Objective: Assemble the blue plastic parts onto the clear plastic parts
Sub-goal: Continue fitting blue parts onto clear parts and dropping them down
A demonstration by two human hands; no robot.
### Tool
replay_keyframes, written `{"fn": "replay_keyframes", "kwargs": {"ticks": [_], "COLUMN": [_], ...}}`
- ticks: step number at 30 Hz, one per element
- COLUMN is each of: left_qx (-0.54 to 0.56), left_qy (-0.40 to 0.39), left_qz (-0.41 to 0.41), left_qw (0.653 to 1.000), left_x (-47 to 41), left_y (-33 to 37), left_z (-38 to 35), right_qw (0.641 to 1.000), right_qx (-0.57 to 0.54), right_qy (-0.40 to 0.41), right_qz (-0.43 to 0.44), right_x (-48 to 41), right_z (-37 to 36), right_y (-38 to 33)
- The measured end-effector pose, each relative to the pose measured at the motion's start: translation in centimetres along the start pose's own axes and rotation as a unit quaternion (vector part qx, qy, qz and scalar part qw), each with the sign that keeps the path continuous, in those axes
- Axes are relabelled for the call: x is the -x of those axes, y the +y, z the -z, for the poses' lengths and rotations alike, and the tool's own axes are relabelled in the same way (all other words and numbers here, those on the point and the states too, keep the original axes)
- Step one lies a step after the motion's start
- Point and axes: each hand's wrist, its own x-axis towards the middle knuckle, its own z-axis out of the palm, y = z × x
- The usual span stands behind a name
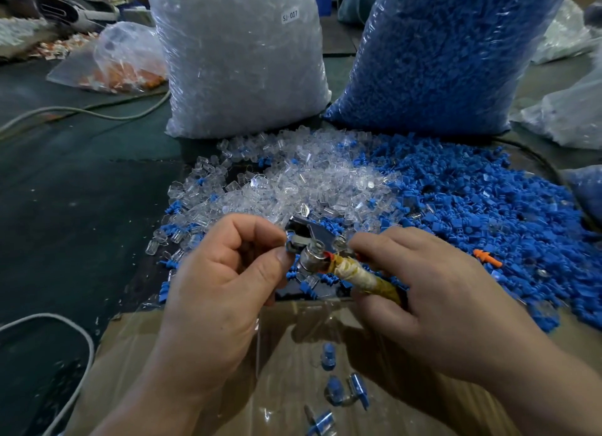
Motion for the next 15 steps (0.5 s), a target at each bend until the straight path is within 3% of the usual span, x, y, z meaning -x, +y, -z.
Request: {"fn": "replay_keyframes", "kwargs": {"ticks": [15], "left_qx": [-0.008], "left_qy": [0.023], "left_qz": [0.010], "left_qw": [1.000], "left_x": [-0.02], "left_y": [0.25], "left_z": [0.07], "right_qw": [0.998], "right_qx": [-0.038], "right_qy": [0.018], "right_qz": [-0.041], "right_x": [0.40], "right_z": [0.03], "right_y": [0.34]}}
